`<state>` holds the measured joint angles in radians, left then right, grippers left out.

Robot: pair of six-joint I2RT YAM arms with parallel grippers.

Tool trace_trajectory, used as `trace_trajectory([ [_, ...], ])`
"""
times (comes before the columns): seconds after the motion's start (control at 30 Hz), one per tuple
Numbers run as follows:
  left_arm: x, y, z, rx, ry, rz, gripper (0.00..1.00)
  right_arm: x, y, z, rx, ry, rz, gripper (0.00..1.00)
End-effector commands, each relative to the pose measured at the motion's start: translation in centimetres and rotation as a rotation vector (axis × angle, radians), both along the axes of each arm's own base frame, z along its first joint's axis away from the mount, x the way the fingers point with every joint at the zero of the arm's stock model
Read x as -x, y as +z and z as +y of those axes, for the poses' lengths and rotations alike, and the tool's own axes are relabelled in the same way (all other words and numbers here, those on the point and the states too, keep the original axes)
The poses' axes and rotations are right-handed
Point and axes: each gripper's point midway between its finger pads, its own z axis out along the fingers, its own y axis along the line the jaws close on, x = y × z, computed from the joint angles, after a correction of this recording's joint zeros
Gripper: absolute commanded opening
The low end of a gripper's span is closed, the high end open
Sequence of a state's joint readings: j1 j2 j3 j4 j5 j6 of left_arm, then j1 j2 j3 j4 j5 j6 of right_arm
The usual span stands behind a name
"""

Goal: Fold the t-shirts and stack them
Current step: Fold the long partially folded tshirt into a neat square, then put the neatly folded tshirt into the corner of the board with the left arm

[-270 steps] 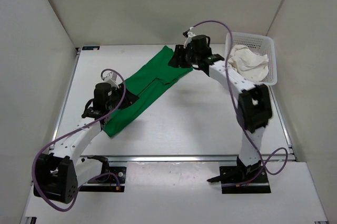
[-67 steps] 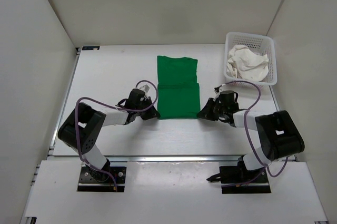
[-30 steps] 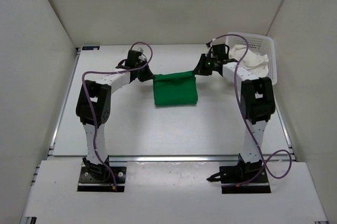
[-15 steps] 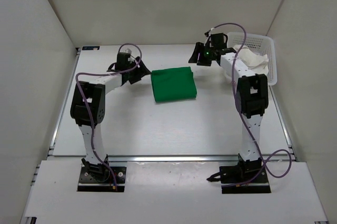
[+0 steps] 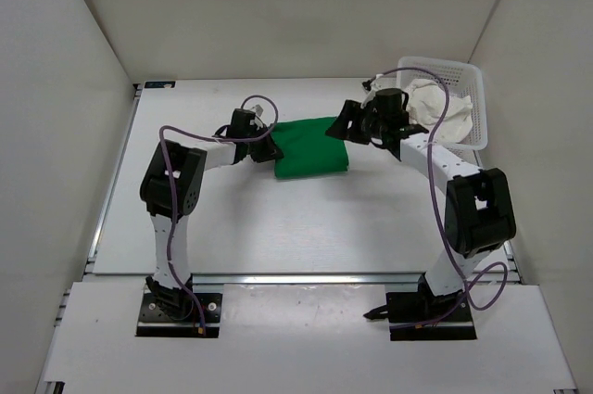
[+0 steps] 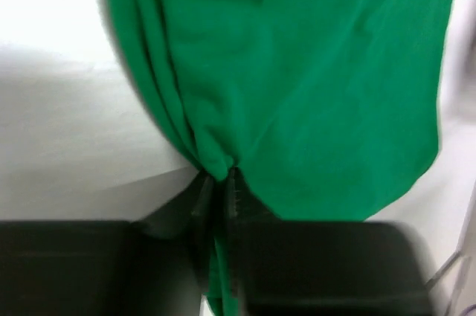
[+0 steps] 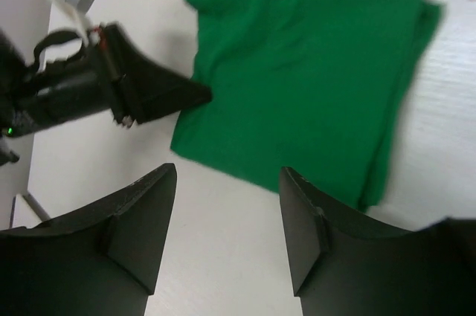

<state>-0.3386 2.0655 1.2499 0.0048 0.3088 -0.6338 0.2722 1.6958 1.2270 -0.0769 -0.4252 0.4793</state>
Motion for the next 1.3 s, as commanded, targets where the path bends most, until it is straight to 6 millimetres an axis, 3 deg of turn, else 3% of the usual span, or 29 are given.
trace_trajectory([
  [0.0, -1.7, 1.8, -2.0, 0.08, -0.02, -0.046, 0.1, 1.2, 2.4, 1.6, -0.07, 0.037, -0.09, 0.56],
  [0.1, -4.4, 4.3, -1.7, 0.08, 0.011, -0.102, 0.02, 3.1, 1.4, 1.8, -0.077, 0.053, -0.078, 0.54],
  [0.2, -7.8, 7.0, 2.7, 0.065, 0.114, -0.139, 0.0, 5.5, 0.0, 1.9, -0.071, 0.073, -0.059, 0.53],
  [0.3, -11.3, 8.8, 11.3, 0.093, 0.3, -0.163, 0.0, 7.8, -1.9, 1.7, -0.08, 0.087, -0.025, 0.54],
  [0.33, -11.9, 9.5, 12.7, 0.099, 0.333, -0.176, 0.0, 8.6, -2.9, 1.6, -0.082, 0.096, -0.002, 0.53],
  [0.4, -13.0, 10.1, 19.1, 0.086, 0.456, -0.194, 0.0, 9.6, -3.4, 2.3, -0.105, 0.134, 0.02, 0.53],
  [0.43, -12.9, 10.2, 20.6, 0.088, 0.489, -0.189, 0.0, 9.8, -3.7, 2.5, -0.105, 0.143, 0.027, 0.53],
  [0.5, -12.5, 10.6, 25.9, 0.106, 0.611, -0.2, 0.0, 10.7, -4.7, 3.2, -0.084, 0.171, 0.052, 0.52],
  [0.6, -10.4, 9.5, 30.5, 0.189, 0.765, -0.191, 0.15, 12.1, -6.0, 4.2, -0.091, 0.209, 0.089, 0.52],
  [0.63, -10.2, 9.8, 31.8, 0.213, 0.798, -0.212, 0.25, 12.6, -6.3, 4.5, -0.091, 0.226, 0.093, 0.52],
  [0.67, -9.2, 9.1, 31.9, 0.259, 0.827, -0.191, 0.33, 13.0, -6.8, 4.7, -0.087, 0.238, 0.106, 0.52],
  [0.73, -8.4, 9.0, 33.2, 0.323, 0.879, -0.215, 0.77, 13.9, -7.5, 5.4, -0.083, 0.265, 0.131, 0.53],
  [0.77, -7.7, 7.9, 33.2, 0.354, 0.901, -0.181, 0.88, 14.5, -7.9, 5.6, -0.08, 0.279, 0.145, 0.53],
  [0.9, -6.7, 8.0, 34.0, 0.375, 0.936, -0.197, 0.94, 15.3, -8.5, 5.6, -0.055, 0.293, 0.147, 0.54],
  [0.93, -6.5, 8.9, 34.6, 0.366, 0.949, -0.224, 0.95, 15.7, -8.8, 5.4, -0.045, 0.292, 0.158, 0.54],
  [1.07, -5.4, 9.4, 33.8, 0.26, 0.927, -0.23, 0.94, 15.9, -9.1, 4.7, -0.043, 0.267, 0.154, 0.56],
  [1.1, -5.1, 9.7, 33.5, 0.225, 0.917, -0.246, 0.99, 15.8, -9.1, 4.8, -0.038, 0.262, 0.152, 0.6],
  [1.13, -4.8, 9.8, 32.0, 0.213, 0.888, -0.244, 0.99, 15.5, -8.9, 4.8, -0.017, 0.256, 0.135, 0.69],
  [1.17, -4.8, 10.0, 30.6, 0.184, 0.858, -0.25, 0.99, 15.1, -9.3, 4.3, 0.007, 0.226, 0.153, 0.89],
  [1.2, -4.3, 10.1, 29.9, 0.163, 0.849, -0.254, 0.98, 14.8, -9.3, 4.2, 0.037, 0.221, 0.154, 1.0],
  [1.27, -4.0, 11.2, 26.7, 0.142, 0.788, -0.28, 0.99, 14.5, -9.1, 4.3, 0.074, 0.236, 0.139, 0.99],
])
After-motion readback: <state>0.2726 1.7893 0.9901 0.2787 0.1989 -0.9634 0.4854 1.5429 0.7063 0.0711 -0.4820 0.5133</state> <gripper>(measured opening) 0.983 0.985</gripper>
